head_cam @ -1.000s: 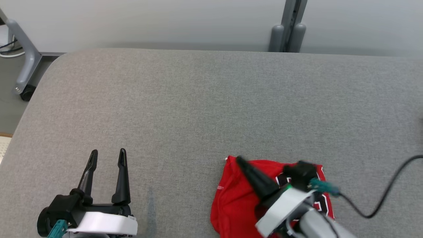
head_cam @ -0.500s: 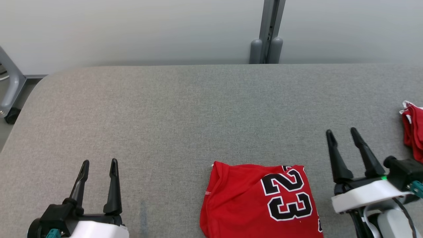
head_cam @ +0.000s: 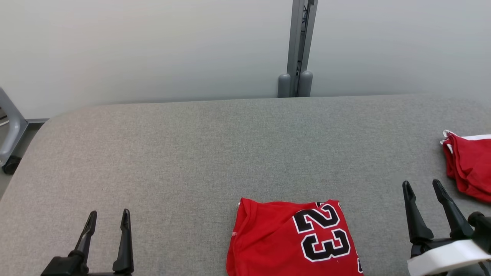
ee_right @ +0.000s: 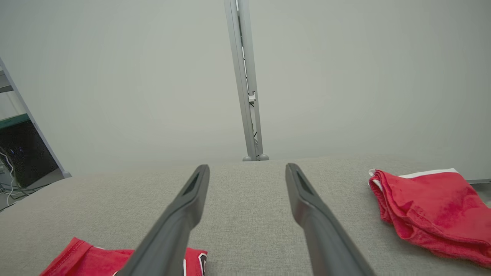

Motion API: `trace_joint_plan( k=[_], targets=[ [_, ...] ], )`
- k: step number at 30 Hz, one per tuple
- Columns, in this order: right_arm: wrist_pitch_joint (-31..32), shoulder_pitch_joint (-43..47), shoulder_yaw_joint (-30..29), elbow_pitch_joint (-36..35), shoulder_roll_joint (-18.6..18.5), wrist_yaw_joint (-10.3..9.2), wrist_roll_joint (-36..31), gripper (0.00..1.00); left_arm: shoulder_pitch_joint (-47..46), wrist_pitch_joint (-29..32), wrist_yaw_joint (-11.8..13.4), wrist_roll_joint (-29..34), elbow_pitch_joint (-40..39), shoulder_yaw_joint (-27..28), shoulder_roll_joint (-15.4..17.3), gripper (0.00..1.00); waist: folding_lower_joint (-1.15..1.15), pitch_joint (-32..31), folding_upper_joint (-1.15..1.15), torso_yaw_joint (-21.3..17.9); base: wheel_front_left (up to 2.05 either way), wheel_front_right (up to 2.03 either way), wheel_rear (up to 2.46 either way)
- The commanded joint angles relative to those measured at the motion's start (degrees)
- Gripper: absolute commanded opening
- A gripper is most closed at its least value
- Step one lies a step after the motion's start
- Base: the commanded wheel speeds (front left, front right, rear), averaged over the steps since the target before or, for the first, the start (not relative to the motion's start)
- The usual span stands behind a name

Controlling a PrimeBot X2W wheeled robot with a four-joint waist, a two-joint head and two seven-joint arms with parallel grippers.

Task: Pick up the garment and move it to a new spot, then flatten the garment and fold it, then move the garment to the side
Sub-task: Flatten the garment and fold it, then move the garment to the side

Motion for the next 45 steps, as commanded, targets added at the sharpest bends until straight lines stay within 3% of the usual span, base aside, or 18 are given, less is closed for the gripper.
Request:
trace_joint_plan(
  k=[1, 16, 45],
  targets=[
    [0.3, 0.8, -0.3, -0.6, -0.2, 0.01, -0.6, 1.00, 0.6, 0.2, 0.4, 0.2, -0.3, 0.1, 0.4, 1.00, 0.00, -0.4, 0.00, -0.1, 0.00, 0.00, 0.00],
    [4.6, 8.4, -1.6, -6.5, 0.6, 0.01, -2.2, 1.00, 3.9, 3.4, 1.0, -0.5, -2.8, -0.5, 1.3, 1.00, 0.00, -2.4, 0.00, -0.3, 0.00, 0.00, 0.00],
    [5.6, 7.7, -1.9, -7.3, 1.4, 0.01, -3.0, 1.00, 3.4, 6.6, 2.4, -1.2, -5.5, -2.2, 1.6, 1.00, 0.00, -1.5, 0.00, 0.5, 0.00, 0.00, 0.00]
  ],
)
